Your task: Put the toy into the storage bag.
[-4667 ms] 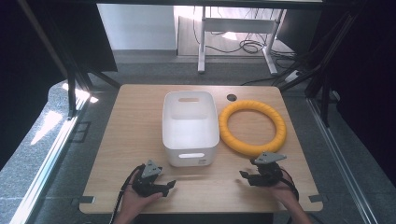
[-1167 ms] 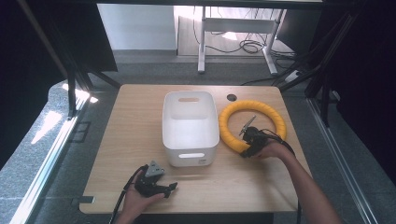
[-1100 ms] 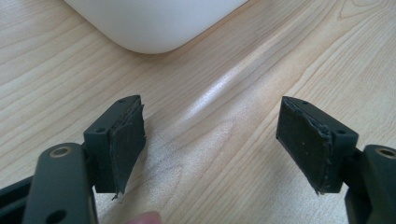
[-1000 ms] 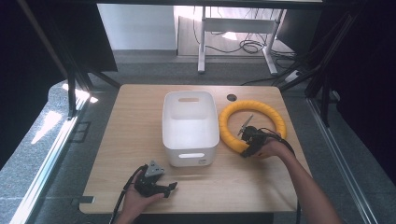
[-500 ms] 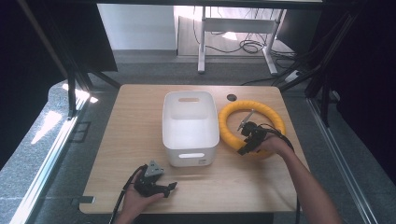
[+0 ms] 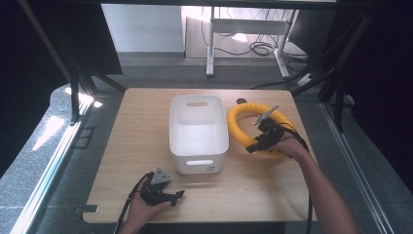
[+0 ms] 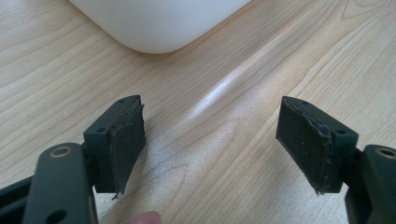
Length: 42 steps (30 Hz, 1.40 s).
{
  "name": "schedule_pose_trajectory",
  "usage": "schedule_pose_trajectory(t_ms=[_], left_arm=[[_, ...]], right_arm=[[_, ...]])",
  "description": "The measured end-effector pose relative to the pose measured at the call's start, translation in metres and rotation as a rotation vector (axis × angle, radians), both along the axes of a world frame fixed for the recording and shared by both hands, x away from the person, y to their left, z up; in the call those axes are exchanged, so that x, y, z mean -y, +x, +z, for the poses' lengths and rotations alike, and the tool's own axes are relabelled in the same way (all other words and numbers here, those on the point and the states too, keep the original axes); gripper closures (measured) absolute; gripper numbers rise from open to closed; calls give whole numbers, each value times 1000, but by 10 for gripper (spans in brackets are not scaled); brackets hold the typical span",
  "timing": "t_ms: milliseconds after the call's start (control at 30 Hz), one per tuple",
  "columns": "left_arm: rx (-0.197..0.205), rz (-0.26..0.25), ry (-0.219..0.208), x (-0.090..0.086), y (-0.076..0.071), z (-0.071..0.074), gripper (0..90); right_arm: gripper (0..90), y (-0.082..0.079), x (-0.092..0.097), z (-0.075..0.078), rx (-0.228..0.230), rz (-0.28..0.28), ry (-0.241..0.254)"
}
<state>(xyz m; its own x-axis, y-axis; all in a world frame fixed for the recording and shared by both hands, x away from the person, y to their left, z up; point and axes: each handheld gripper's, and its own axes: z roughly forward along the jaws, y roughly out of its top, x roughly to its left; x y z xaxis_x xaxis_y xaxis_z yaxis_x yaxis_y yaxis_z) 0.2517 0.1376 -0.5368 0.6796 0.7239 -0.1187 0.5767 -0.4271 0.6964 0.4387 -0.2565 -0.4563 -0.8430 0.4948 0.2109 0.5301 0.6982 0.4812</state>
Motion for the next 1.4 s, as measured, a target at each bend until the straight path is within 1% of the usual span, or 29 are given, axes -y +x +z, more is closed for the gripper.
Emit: schedule_pose_trajectory(t_ms=[67, 100, 200, 400, 433, 500, 667, 700, 867, 1000, 1167, 1267, 1400], left_arm=[[-1, -2, 0, 0, 0, 0, 239], [-2, -3, 2, 0, 0, 0, 239], [-3, -4, 4, 1, 0, -1, 239], [-7, -2, 2, 2, 0, -1, 239], [-8, -2, 1, 2, 0, -1, 239], [-8, -2, 2, 2, 0, -1, 239], [-7, -2, 1, 2, 0, -1, 239], [-7, -2, 2, 2, 0, -1, 239], [-6, -2, 1, 2, 0, -1, 239], [-6, 0, -1, 2, 0, -1, 239], [-6, -2, 2, 1, 0, -1, 239], [-3, -4, 3, 1, 0, -1, 239], [-6, 0, 1, 1, 0, -1, 239]], right_arm=[[511, 0, 2, 6, 1, -5, 36], [511, 1, 3, 10, 4, -14, 65], [512, 2, 8, 17, 5, -31, 128], [513, 3, 18, 29, 14, -62, 230], [513, 4, 21, 31, 20, -73, 257], [514, 4, 24, 34, 22, -82, 288], [514, 3, 29, 40, 33, -94, 343], [515, 3, 31, 42, 35, -99, 360], [515, 2, 36, 48, 61, -116, 407], [516, -1, 41, 53, 91, -130, 461], [516, -5, 46, 62, 117, -134, 529], [516, -8, 47, 65, 135, -136, 535], [516, -13, 49, 69, 146, -139, 569]])
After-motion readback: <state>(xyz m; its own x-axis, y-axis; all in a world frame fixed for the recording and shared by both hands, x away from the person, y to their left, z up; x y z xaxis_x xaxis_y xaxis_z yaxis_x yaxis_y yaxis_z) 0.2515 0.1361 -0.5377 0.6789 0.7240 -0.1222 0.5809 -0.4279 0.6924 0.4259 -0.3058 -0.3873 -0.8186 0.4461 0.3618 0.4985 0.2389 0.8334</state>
